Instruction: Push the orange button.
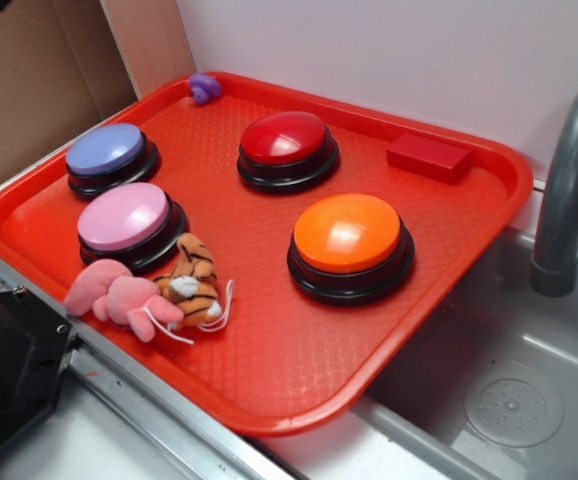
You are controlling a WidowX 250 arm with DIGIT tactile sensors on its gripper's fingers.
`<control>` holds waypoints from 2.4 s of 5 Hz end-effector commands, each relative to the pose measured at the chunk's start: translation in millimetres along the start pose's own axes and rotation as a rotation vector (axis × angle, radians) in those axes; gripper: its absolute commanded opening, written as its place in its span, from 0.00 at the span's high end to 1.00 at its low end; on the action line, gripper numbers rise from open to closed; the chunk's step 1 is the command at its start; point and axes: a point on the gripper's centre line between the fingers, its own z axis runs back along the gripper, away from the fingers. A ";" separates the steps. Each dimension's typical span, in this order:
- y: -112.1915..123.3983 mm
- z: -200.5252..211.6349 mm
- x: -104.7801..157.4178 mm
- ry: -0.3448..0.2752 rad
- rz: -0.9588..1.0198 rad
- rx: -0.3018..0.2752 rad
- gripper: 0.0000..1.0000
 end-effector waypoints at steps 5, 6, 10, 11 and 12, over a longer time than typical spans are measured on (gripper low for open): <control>-52.4 -123.5 116.8 -0.011 -0.445 0.083 0.00; -68.7 -144.0 121.0 0.000 -0.415 -0.033 0.00; -114.8 -194.6 131.2 0.027 -0.534 -0.026 0.00; -115.0 -193.2 132.5 0.037 -0.535 -0.020 0.00; -113.2 -178.1 135.8 0.031 -0.540 0.017 0.00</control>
